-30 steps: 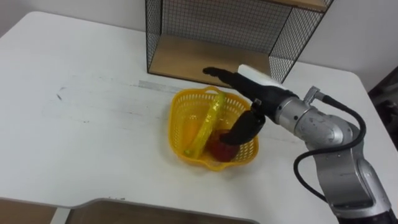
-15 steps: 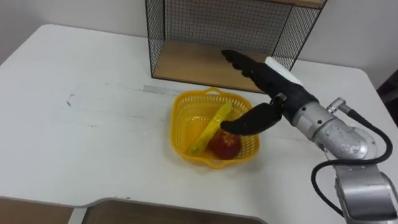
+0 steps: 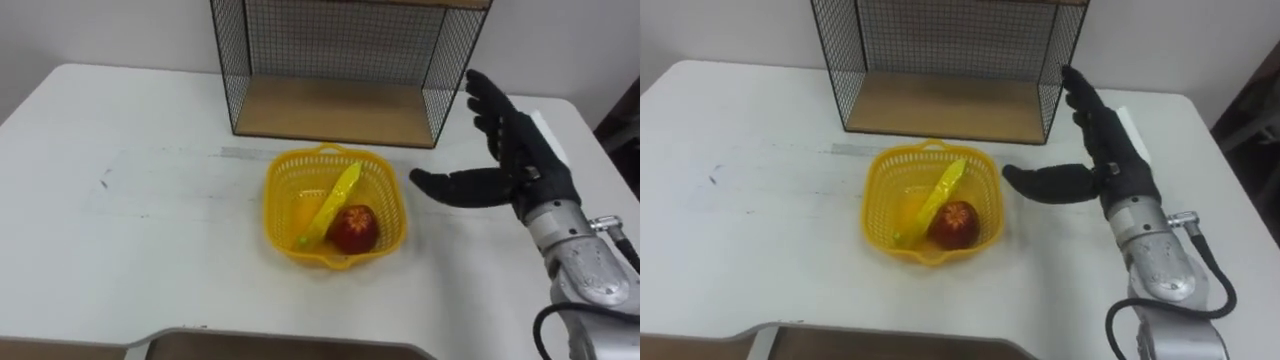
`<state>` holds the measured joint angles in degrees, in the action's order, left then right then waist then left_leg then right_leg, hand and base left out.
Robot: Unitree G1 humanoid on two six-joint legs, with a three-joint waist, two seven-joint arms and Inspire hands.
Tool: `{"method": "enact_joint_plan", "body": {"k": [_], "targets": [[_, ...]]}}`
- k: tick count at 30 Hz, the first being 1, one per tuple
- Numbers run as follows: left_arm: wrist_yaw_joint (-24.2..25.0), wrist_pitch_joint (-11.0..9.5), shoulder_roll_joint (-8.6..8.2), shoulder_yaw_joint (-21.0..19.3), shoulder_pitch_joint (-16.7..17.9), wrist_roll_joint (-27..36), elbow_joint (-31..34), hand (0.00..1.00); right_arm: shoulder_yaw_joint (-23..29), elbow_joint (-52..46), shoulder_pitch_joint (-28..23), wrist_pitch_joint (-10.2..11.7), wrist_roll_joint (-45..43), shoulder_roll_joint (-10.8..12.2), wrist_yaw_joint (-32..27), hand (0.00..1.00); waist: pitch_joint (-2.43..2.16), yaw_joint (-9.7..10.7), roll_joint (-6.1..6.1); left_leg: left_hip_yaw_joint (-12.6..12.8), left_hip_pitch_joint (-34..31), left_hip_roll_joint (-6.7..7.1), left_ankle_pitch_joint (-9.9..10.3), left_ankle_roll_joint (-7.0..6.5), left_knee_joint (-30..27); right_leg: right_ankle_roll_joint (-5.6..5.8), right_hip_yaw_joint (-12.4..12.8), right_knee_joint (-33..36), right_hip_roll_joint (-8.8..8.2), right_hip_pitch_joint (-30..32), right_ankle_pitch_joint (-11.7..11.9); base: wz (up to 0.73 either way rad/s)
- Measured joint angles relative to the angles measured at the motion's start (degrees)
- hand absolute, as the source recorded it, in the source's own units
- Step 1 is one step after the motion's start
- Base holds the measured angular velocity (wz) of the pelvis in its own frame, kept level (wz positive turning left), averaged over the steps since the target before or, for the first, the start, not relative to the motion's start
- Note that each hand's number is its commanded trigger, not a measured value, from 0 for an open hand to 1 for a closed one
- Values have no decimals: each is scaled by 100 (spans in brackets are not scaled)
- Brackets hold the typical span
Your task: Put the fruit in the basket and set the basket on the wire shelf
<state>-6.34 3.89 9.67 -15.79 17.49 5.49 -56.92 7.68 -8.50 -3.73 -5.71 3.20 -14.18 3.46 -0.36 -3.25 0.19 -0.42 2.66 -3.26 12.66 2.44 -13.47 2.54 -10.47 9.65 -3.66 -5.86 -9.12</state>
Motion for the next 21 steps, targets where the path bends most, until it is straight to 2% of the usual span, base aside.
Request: {"method": "enact_joint_plan", "body": {"k": [2, 4, 7, 11, 14, 16, 17, 18, 20, 21], "targets": [[-135, -20, -1, -204, 52, 248, 379, 0, 109, 6, -36, 0, 85, -29, -176, 0, 6, -3, 9, -5, 0, 1, 0, 0, 23, 2, -16, -1, -4, 6, -2, 0], [-329, -136, -2, -426, 62, 594, 807, 0, 174, 5, -70, 23, 148, -38, -340, 0, 2, -16, 9, -9, 18, 4, -6, -2, 72, 6, -18, -11, -6, 4, -5, 0], [-615, -194, 0, -547, -15, 770, 1198, 0, 182, 12, -304, 126, 155, -23, -473, 0, 15, -17, -8, -53, 52, 11, -6, -3, 75, 7, -66, -12, -11, -44, -6, 7], [-1103, -269, -2, -675, -44, 1071, 1733, 0, 202, 25, -569, 143, 208, -12, -715, 0, 24, -46, -9, -44, 103, 10, -5, -4, 101, 7, -67, -2, -10, -60, -6, 1], [-1578, -313, -11, -910, 4, 1077, 2432, 0, 335, 87, -751, 197, 121, -12, -949, 0, 26, -102, 6, -40, 133, 6, -6, -3, 175, 7, -65, -4, -8, -64, -6, -3], [-2030, -399, -13, -1069, 75, 1069, 3244, 0, 439, 86, -918, 217, 145, -12, -1103, 0, 40, -176, 37, -39, 143, 4, -5, -3, 176, 9, -45, 1, -5, -62, -7, -2], [-2147, -429, -13, -1107, 93, 1065, 3451, 0, 454, 86, -940, 217, 145, -11, -1123, 0, 31, -176, 21, -40, 138, 5, -6, -3, 177, 9, -47, 1, -5, -58, -7, 0], [-2466, -438, 28, -1109, 114, 956, 3769, 0, 468, 86, -965, 218, 151, -9, -1171, 0, 26, -190, 18, -46, 130, 8, -6, -3, 175, 10, -49, -6, -5, -58, -8, 0], [-2805, -431, 22, -1110, 168, 840, 3869, 0, 485, 94, -1019, 261, 190, -6, -1259, 0, 38, -188, 41, -55, 123, 13, -6, -3, 172, 10, -46, -29, -5, -63, -8, 0], [-3066, -428, 4, -1117, 203, 758, 4092, 0, 503, 121, -1089, 266, 215, -5, -1343, 0, 25, -215, 25, -76, 114, 12, -8, 0, 162, 10, -61, -43, 0, -68, -7, 5]]}}
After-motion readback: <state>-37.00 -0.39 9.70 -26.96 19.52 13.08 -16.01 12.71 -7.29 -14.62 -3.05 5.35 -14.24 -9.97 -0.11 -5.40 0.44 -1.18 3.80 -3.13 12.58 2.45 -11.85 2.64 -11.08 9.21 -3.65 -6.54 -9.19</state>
